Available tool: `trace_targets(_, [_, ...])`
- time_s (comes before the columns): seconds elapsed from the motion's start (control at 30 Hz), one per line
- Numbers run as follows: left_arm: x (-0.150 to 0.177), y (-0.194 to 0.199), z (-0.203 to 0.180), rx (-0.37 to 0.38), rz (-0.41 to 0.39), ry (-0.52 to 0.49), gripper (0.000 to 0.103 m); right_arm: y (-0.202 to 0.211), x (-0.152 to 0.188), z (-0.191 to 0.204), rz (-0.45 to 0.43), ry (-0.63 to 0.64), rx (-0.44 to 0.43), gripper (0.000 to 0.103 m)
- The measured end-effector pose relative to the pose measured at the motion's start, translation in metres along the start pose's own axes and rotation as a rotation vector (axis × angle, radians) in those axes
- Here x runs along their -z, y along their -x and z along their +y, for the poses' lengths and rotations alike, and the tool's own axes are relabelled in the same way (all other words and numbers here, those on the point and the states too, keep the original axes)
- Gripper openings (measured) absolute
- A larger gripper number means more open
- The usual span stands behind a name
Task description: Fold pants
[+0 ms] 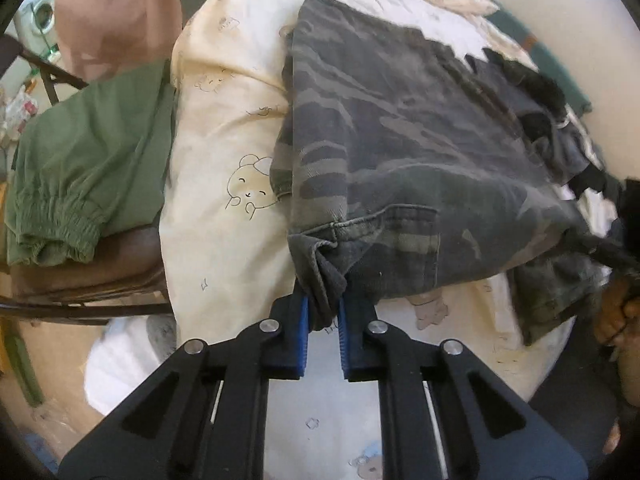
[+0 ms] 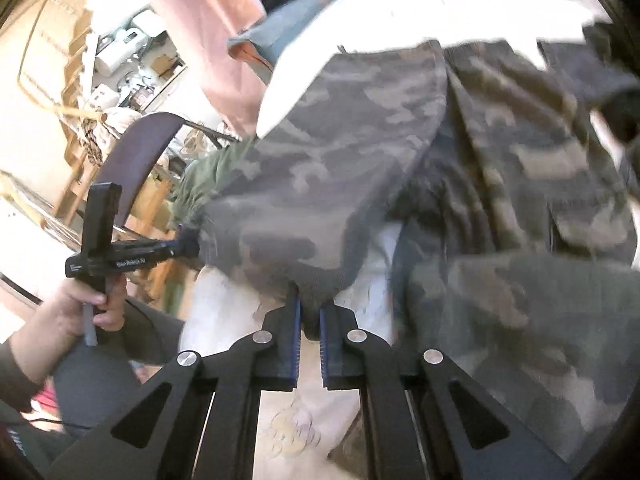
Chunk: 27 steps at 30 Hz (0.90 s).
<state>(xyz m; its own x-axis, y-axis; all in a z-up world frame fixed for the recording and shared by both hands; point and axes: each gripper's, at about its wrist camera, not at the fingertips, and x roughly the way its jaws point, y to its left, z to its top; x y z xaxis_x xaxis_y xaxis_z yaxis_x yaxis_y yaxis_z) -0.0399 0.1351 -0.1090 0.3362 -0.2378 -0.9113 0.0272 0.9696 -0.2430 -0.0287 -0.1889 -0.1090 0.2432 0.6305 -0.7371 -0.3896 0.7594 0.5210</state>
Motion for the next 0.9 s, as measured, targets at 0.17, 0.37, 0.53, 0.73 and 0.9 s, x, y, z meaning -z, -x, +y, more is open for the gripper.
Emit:
trace_targets(0.17, [0.008, -0.030, -0.008, -0.088, 0.116, -0.047, 0.015, -0.058, 0.024, -0.027, 0.245, -0.128, 0.190, 0.007])
trace_targets(0.37, [0.009, -0.005, -0.008, -0.132, 0.052, 0.010, 0.029, -0.029, 0.016, -0.005, 0.220, -0.095, 0.206, 0.013])
trace_targets(0.53, [-0.008, 0.022, -0.033, 0.023, -0.148, -0.006, 0.033, -0.019, -0.002, 0.018, 0.074, -0.038, 0.157, 0.013])
trace_targets(0.73, [-0.015, -0.058, -0.040, -0.106, 0.071, -0.008, 0.034, -0.093, -0.003, 0.001, 0.174, -0.112, 0.196, 0.009])
trace_targets(0.9, [-0.016, -0.064, -0.039, -0.151, 0.105, 0.021, 0.025, -0.095, 0.010, -0.019, 0.201, -0.208, 0.228, 0.007])
